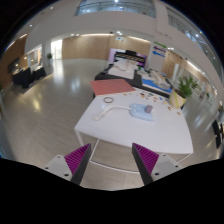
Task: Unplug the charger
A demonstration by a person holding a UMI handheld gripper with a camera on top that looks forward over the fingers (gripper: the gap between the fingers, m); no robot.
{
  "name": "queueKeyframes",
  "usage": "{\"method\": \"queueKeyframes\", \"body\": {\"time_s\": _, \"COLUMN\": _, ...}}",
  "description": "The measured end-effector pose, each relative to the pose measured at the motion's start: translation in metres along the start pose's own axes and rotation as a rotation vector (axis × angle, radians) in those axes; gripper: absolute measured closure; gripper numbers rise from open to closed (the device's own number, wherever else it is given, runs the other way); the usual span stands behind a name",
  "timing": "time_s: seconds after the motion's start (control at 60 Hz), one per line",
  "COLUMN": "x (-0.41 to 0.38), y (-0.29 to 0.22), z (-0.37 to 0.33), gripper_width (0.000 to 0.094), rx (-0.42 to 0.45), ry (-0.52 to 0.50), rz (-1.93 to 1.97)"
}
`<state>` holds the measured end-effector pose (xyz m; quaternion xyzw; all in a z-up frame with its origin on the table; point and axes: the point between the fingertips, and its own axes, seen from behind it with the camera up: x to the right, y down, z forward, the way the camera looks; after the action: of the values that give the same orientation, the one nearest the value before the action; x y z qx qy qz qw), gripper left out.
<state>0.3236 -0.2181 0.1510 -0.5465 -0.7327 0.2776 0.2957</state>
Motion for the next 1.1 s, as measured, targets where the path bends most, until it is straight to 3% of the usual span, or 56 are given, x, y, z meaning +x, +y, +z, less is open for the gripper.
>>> {"method": "queueKeyframes", "body": {"time_s": 0.183, "x": 0.084, "y": -0.012, "z": 0.036, "gripper_width": 0.0077, "rx": 0.02, "ry": 0.145, "rz": 0.093}}
{"method": "queueKeyframes", "body": {"time_s": 0.4, "x": 0.151, "y": -0.031, "z": 0.09, "gripper_width": 0.0081, "rx": 0.105, "ry": 0.223, "rz": 0.182}}
{"method": "queueKeyframes", "body": {"time_s": 0.667, "x": 0.211, "y": -0.092, "z": 0.213, "gripper_width": 0.0083, "rx": 0.331, "ry": 0.235, "rz": 0.231}}
{"method": "queueKeyframes", "body": {"time_s": 0.967, "x": 0.242, "y": -0.126, "z": 0.346, "gripper_width": 0.008, "rx": 0.358, "ry": 0.186, "rz": 0.237}}
{"method": "queueKeyframes", "body": {"time_s": 1.05, "x": 0.245, "y": -0.129, "z": 0.362, "gripper_width": 0.0636, "rx": 0.348, "ry": 0.168, "rz": 0.249}}
{"method": "queueKeyframes", "body": {"time_s": 1.1, "x": 0.245, "y": -0.131, "z": 0.362, "gripper_width": 0.0691, "rx": 0.357, "ry": 0.176, "rz": 0.242}}
